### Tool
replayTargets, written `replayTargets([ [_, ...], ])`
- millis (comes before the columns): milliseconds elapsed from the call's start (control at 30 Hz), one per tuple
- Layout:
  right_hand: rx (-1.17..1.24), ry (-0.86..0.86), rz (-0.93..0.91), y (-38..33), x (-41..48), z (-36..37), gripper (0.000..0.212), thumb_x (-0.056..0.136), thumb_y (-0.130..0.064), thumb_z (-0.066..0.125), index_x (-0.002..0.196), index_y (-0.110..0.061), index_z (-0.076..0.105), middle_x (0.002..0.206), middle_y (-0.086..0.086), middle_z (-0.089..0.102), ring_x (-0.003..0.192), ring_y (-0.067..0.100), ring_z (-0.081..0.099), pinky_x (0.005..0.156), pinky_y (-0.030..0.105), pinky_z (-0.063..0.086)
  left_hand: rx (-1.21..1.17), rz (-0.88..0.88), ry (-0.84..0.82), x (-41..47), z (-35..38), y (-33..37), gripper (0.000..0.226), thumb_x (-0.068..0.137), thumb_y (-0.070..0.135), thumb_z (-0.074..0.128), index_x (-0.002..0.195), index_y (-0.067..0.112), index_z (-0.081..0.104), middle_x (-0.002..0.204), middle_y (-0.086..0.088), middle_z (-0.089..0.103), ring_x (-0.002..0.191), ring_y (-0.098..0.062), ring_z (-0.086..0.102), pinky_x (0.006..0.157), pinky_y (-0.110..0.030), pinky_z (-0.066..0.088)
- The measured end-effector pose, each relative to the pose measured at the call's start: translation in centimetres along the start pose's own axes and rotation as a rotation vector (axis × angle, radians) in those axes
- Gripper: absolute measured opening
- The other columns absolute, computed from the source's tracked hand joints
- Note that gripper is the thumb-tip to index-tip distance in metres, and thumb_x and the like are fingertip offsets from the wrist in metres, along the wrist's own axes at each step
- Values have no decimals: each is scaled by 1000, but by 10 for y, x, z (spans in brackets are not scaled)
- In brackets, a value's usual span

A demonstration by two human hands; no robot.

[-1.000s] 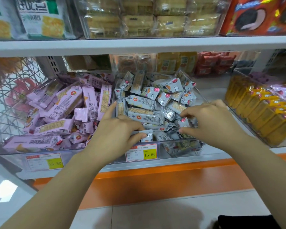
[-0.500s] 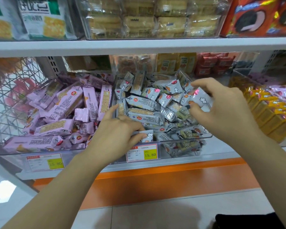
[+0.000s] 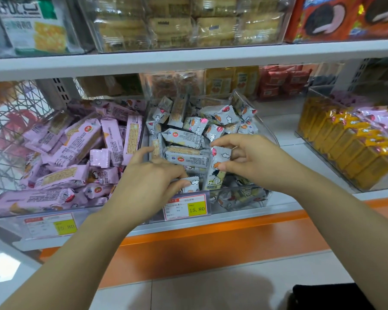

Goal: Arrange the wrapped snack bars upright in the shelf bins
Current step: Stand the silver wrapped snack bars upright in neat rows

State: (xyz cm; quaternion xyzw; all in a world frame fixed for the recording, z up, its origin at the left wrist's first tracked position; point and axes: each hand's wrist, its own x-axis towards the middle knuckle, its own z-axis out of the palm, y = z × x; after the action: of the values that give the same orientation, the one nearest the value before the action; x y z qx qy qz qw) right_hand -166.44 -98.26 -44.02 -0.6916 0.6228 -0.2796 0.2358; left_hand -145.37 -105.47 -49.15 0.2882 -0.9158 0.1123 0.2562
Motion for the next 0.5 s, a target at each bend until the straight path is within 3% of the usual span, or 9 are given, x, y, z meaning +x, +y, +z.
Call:
replayTargets([
  [100, 11, 32, -21, -1, 4, -5, 39, 86, -19, 67, 122, -30, 56, 116, -15, 58, 98, 8, 63, 93, 31, 49, 0, -4, -13, -1, 0, -1, 35, 86, 47, 38, 71, 28, 62, 59, 14, 57, 64, -11, 62, 100, -35, 20],
  [167, 89, 61, -17, 4, 5, -7, 32, 85, -19, 68, 111, -35, 56, 123, -9, 58, 86, -3, 63, 89, 24, 49, -1, 1, -10, 0, -1, 0, 35, 86, 46, 38, 71, 27, 63, 60, 14, 58, 65, -11, 62, 100, -35, 20],
  [233, 154, 27, 7, 9, 6, -2, 29, 86, -16, 67, 102, -35, 54, 111, -9, 61, 80, -2, 65, 81, 15, 50, -3, 8, -12, 0, -1, 0, 34, 86, 46, 39, 71, 26, 63, 61, 14, 60, 65, -11, 63, 101, -35, 21],
  [300, 189, -18, 22, 13, 8, 2, 27, 85, -13, 67, 100, -32, 53, 88, -16, 59, 95, 9, 67, 76, 10, 48, -7, 9, -17, 0, -1, -1, 35, 86, 46, 39, 71, 26, 63, 61, 14, 60, 65, -12, 63, 101, -36, 20],
  [367, 160, -39, 29, 11, 8, 4, 28, 82, -16, 71, 98, -31, 54, 78, -20, 53, 103, 13, 64, 77, 9, 46, -6, 6, -29, -1, -1, -2, 35, 86, 46, 39, 71, 26, 63, 62, 13, 62, 65, -12, 63, 102, -36, 20],
  [500, 6, -106, 15, 9, 11, 19, 19, 77, -19, 77, 88, -27, 64, 82, -12, 63, 80, 8, 65, 82, 34, 55, -13, -6, -54, -1, -3, -1, 36, 86, 48, 38, 71, 27, 63, 62, 14, 61, 65, -11, 63, 101, -34, 19],
])
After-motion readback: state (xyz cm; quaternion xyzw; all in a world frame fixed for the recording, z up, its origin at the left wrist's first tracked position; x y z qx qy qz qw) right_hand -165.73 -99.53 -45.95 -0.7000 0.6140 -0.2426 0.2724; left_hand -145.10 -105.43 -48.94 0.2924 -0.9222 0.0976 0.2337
